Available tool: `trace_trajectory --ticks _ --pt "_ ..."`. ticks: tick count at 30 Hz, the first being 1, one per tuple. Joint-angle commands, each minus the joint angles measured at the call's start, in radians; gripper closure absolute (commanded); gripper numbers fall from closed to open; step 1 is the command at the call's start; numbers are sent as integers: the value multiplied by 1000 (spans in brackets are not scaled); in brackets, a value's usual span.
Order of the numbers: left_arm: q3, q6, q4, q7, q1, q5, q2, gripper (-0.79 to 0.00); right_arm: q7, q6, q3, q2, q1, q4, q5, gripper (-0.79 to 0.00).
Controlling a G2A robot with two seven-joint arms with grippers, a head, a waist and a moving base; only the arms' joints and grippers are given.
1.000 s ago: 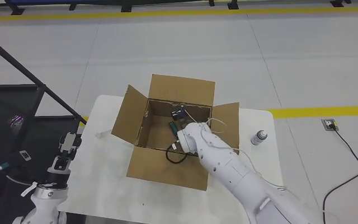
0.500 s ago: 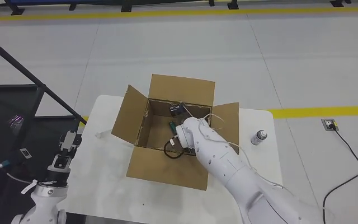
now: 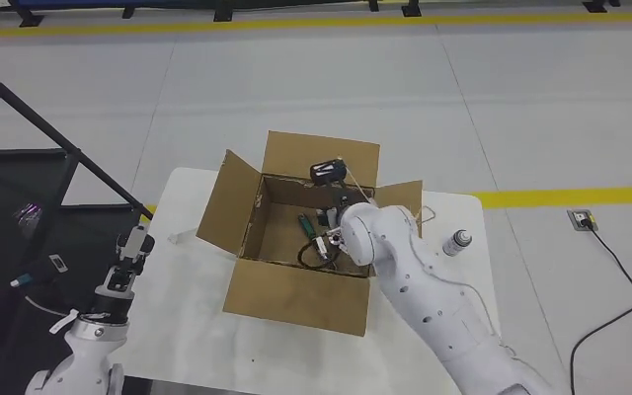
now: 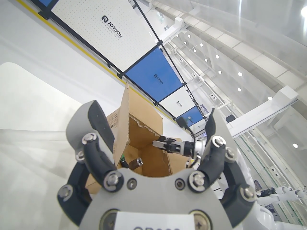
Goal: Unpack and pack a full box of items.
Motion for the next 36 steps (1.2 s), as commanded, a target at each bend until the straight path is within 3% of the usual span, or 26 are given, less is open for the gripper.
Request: trace_trajectory --ticks 1,4,6,7,12,20,32,34,36 --pt "3 2 0 0 -2 5 0 -785 38 -18 129 35 -149 -273 -68 -480" --pt "5 3 0 0 -2 6 1 -785 42 -18 267 59 -261 -428 -107 -548" --pt "4 4 0 -1 -2 8 1 -785 34 10 355 68 -293 -462 -115 -739" --pt "5 5 0 -1 -2 8 2 -785 30 25 397 72 -299 -461 -123 -776" --pt "9 10 3 -6 -6 11 3 -785 71 126 511 83 -230 -259 -218 -785" --pt "18 24 4 -15 -21 28 5 -785 80 133 554 89 -63 168 -200 -785" --pt "49 46 7 -21 -44 56 7 -785 87 114 582 102 0 373 -194 -785" --pt "52 49 8 -19 -46 61 8 -785 76 108 584 103 4 398 -185 -714" --pt "55 51 10 -20 -48 63 8 -785 66 100 585 104 8 419 -172 -456"
